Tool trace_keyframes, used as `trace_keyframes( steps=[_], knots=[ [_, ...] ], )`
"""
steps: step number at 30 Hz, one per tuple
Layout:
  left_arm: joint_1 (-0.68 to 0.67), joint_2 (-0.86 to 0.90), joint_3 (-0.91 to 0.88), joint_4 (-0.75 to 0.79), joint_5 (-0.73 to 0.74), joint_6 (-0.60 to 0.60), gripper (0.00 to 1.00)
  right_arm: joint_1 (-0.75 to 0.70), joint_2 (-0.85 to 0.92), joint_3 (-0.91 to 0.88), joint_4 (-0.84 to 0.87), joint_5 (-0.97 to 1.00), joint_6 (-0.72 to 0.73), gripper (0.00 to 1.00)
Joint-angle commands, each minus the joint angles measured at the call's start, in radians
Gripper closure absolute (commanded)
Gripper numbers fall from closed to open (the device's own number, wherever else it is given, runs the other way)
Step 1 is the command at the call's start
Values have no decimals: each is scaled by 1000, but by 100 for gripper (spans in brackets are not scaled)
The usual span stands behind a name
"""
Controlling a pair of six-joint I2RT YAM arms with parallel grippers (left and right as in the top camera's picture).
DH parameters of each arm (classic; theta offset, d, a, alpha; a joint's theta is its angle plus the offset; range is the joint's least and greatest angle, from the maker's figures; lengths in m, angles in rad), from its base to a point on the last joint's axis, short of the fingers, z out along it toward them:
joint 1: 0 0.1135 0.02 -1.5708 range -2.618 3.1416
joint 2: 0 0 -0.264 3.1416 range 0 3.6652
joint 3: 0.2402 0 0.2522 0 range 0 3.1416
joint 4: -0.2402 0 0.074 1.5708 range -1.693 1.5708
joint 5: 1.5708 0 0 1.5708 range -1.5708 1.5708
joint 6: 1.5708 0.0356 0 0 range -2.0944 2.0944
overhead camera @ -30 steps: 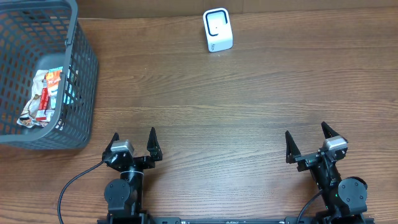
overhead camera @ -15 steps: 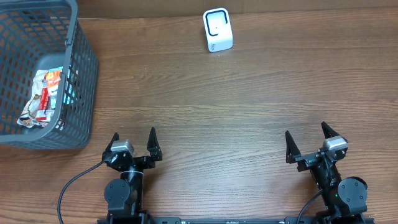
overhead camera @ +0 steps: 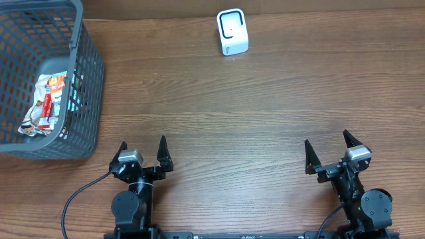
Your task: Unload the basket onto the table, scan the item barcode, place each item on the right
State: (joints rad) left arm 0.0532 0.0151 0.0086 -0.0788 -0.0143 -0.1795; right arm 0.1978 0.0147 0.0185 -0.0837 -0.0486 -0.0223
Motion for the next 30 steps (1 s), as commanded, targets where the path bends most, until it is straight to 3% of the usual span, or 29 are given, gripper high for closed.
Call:
trace_keyframes(
  steps=[1,20,30],
  knots=[
    [-1,-10,-3,2,12,19,0,-3,-11,-10,3,-6,-2,0],
    [-1,-10,48,-3,55,23,0,-3,-11,-10,3,-6,-2,0],
    [-1,44,489,-468,152,-12,0,-3,-11,-10,3,-6,-2,0]
  ],
)
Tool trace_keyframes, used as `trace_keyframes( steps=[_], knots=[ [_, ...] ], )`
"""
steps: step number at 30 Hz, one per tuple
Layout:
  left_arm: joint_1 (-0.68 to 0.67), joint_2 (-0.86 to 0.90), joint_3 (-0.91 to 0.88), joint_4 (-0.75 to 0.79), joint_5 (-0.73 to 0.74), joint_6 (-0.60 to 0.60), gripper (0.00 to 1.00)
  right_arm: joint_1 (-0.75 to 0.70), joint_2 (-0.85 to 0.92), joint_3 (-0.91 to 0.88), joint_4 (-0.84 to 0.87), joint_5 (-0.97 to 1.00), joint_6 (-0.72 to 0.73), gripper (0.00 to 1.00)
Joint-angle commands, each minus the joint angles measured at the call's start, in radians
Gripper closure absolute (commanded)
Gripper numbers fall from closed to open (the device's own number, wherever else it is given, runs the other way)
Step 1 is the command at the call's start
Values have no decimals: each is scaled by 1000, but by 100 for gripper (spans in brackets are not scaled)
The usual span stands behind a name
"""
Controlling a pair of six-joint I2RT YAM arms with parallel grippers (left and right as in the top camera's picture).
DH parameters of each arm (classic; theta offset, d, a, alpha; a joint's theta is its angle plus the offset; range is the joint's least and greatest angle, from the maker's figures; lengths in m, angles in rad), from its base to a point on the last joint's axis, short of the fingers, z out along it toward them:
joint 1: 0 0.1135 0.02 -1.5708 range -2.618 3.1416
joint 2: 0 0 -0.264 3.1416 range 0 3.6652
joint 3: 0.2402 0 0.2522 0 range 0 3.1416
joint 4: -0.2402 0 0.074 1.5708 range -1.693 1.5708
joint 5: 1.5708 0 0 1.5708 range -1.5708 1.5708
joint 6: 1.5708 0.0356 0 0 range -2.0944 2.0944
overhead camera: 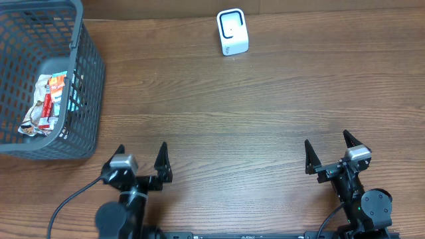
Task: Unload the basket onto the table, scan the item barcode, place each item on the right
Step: 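Move the left gripper over the grey basket and lower into it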
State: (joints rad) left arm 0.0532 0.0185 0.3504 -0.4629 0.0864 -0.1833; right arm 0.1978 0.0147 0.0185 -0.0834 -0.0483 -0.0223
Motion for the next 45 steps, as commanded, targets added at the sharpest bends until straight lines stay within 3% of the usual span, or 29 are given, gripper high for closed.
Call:
trace_keyframes(
  steps=[1,6,12,17,21,26,31,38,45],
  knots=[
    [-1,63,186,-112,61,-8,0,-3,-11,-10,3,-6,-2,0],
    [-1,274,471,-276,120,49,0,-3,-11,-10,3,-6,-2,0],
    [-1,663,967,-679,89,215,0,-3,-11,-10,3,-6,-2,0],
    [-1,984,1367,-936,72,227,0,-3,-11,-10,3,-6,-2,0],
    [-1,1142,1522,-946,85,209,0,-3,-11,-10,3,-6,-2,0],
    [-1,1239,1564,-837,74,323,0,-3,-11,-11,3,-6,-2,0],
    [18,1284,1584,-705,-106,267,0,-3,-11,-10,3,-6,-2,0],
    [169,1341,1593,-538,-229,266,0,-3,-11,-10,3,-6,-2,0],
    [320,1429,1593,-517,-239,266,0,-3,-11,-10,3,-6,-2,0]
  ],
)
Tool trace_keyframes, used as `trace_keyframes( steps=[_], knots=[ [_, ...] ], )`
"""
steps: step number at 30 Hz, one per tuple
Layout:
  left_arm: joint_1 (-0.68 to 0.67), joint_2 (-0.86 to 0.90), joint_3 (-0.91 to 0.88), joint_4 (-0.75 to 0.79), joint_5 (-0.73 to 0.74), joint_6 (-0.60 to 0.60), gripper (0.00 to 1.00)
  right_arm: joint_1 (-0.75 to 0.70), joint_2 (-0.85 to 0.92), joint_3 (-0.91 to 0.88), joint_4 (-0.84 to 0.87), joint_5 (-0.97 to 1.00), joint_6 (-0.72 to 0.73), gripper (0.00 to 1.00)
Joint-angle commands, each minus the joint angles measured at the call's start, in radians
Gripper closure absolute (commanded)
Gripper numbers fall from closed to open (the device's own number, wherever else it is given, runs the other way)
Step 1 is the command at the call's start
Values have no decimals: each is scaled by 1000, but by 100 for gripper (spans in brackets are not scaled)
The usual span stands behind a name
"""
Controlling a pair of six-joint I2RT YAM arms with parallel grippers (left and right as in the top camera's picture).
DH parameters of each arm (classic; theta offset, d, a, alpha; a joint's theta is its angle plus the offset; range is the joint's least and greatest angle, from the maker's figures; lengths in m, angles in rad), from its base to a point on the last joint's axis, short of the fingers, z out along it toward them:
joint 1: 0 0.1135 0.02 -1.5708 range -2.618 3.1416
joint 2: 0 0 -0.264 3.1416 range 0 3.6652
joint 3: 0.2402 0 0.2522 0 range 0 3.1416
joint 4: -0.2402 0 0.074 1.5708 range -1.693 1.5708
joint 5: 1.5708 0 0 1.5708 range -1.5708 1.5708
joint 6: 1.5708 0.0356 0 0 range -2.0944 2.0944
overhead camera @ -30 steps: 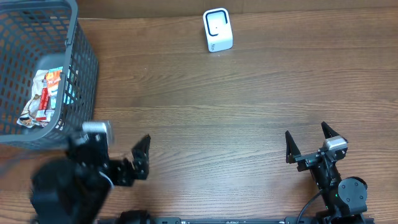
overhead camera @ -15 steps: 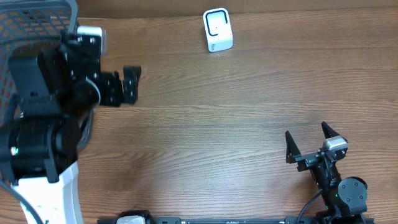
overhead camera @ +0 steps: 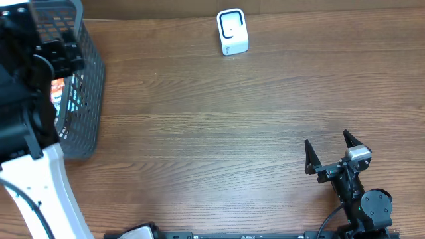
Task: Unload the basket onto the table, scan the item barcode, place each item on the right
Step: 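Move the left gripper over the grey basket and lower into it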
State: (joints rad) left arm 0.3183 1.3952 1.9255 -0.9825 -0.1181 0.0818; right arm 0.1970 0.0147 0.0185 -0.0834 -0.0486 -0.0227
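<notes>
The white barcode scanner (overhead camera: 232, 32) stands at the far edge of the table. A grey mesh basket (overhead camera: 89, 86) at the far left holds a red and white snack packet (overhead camera: 58, 90), of which only a sliver shows. My left arm (overhead camera: 26, 99) is raised high over the basket and covers most of it. Its fingers are hidden beneath its own black body, so their state does not show. My right gripper (overhead camera: 330, 147) rests open near the front right edge with nothing between its fingers.
The brown wooden table (overhead camera: 212, 113) spreads between the basket, the scanner and the right arm. The left arm's white link (overhead camera: 40, 192) crosses the front left corner. A cable (overhead camera: 26, 199) hangs by it.
My left arm was low at the front edge, gripper open, slightly left of its rest spot. Now it is raised over the basket at the far left. The right arm is unchanged.
Both grippers first rested open at the front edge, with the packet lying in the basket. Then the left arm had shifted a little to the left. Now it stands over the basket, hiding most of the packet, while the right arm has stayed put.
</notes>
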Motion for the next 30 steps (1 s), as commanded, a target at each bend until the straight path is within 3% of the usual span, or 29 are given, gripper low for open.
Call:
trace_keyframes(
  steps=[1,13,21,30],
  knots=[
    [71,70,18,3,-34,0,0,-2,-11,-10,3,-6,-1,0],
    [200,259,18,-7,32,1,0,-2,-11,-10,3,-6,-2,0],
    [322,376,18,-54,246,2,0,-2,-11,-10,3,-6,-1,0],
    [411,517,18,-94,488,130,0,-2,-11,-10,3,-6,-1,0]
  ],
)
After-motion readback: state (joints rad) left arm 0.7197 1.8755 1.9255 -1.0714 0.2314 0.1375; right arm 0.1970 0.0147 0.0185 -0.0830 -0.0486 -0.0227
